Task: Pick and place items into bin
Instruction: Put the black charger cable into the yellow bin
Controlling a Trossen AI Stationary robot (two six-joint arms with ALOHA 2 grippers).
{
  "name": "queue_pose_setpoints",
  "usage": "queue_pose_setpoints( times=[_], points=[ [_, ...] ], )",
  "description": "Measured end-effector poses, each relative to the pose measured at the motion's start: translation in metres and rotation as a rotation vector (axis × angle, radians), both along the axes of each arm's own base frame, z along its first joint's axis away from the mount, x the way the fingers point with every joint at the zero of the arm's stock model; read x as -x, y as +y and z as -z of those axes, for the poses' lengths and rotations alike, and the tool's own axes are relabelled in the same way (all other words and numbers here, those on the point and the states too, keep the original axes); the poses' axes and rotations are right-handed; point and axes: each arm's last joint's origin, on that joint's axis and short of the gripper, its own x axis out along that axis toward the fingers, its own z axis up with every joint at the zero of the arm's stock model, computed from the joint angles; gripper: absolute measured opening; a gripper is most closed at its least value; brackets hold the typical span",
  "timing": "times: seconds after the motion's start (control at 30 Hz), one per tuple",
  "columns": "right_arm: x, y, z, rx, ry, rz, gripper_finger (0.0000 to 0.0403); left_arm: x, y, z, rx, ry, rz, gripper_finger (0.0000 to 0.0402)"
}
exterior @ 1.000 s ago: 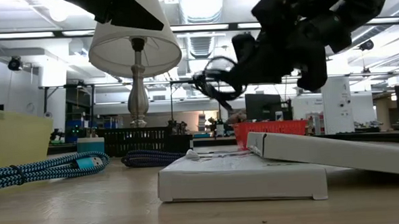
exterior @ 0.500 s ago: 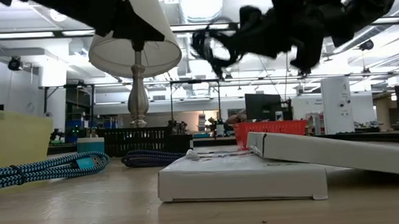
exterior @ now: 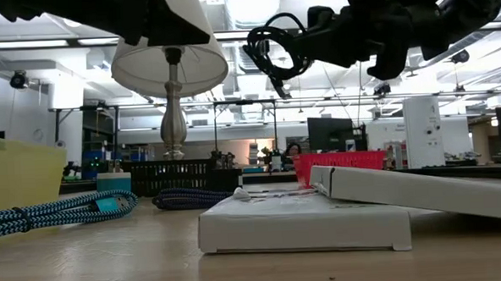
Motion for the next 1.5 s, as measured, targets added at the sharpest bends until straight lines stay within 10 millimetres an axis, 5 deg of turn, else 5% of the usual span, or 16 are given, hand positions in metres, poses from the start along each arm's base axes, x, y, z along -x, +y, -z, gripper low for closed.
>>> queue_pose_setpoints(
  times=[0.67, 1.5],
  points=[
    [0.000, -0.017, 0.002, -0.029, 0.012, 0.069, 0.0020, 0.004, 0.019, 0.012, -0.068, -0.114, -0.031, 0.0180],
    [0.001, -0.013, 0.000, -0.058, -0.009, -0.116, 0.0020, -0.006, 0.024, 0.019, -0.084, -0.093, 0.288, 0.0180]
  ],
)
